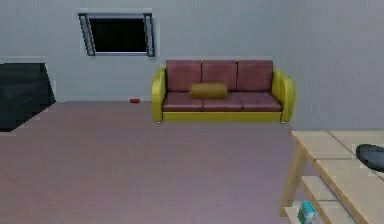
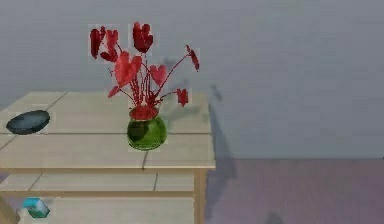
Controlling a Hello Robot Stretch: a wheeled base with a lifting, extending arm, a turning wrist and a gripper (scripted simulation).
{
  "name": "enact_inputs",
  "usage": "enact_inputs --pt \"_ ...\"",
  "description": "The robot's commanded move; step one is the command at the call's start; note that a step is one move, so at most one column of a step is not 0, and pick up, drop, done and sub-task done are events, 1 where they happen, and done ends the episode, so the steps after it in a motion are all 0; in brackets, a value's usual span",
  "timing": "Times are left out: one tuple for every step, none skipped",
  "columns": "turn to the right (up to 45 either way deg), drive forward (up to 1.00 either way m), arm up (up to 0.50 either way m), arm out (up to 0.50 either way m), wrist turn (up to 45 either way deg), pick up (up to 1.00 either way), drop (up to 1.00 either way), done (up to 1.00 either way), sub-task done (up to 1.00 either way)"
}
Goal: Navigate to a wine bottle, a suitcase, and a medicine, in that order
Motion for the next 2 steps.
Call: enact_inputs --pt "0.0 0.40 0.00 0.00 0.0 0.00 0.00 0.00 0.00" --pt "45.0 0.00 0.00 0.00 0.0 0.00 0.00 0.00 0.00"
